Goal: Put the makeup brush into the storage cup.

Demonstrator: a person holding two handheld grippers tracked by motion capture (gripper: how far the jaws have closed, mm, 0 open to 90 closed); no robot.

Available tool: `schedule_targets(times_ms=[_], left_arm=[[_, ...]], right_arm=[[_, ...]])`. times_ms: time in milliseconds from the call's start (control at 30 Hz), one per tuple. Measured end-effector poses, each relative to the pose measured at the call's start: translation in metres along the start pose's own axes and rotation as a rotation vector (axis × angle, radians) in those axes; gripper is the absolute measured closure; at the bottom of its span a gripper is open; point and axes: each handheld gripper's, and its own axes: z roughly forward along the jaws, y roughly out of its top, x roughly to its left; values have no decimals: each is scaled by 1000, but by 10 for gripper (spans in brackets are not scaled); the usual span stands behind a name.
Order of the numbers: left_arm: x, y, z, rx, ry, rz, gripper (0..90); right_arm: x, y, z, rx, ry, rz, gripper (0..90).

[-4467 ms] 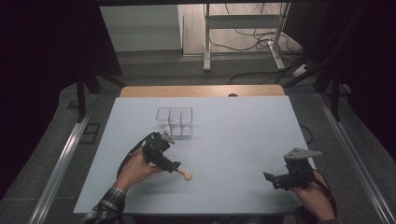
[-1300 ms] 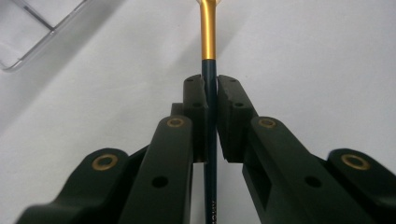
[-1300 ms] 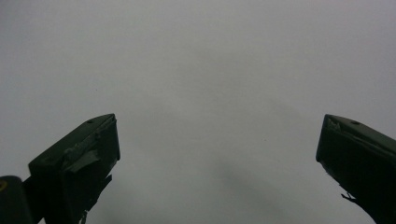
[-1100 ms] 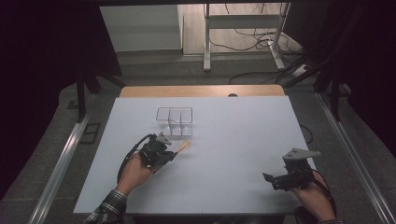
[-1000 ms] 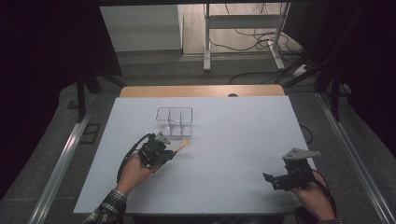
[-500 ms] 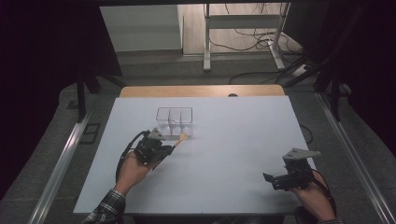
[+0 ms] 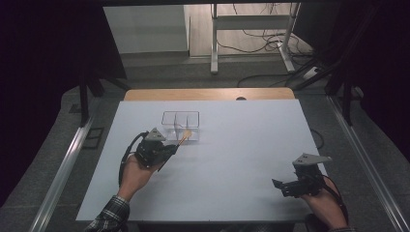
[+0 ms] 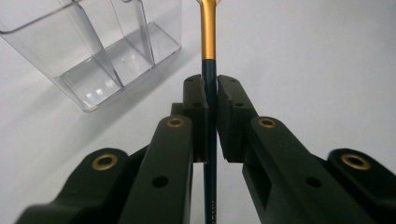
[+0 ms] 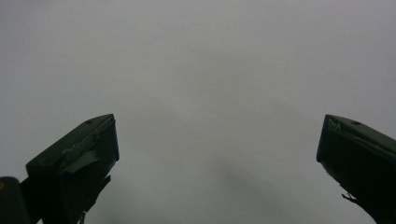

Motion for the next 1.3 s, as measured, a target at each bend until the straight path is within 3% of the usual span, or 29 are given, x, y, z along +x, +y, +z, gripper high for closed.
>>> schedule_targets(times_ms=[500, 1300], left_arm=[[6, 2, -9, -113, -5, -68, 830], [17, 19, -5, -203, 1, -114, 830]], right_arm=[[0, 0, 0, 0, -2, 2, 0], [-1, 0, -2, -13, -5, 16, 0]])
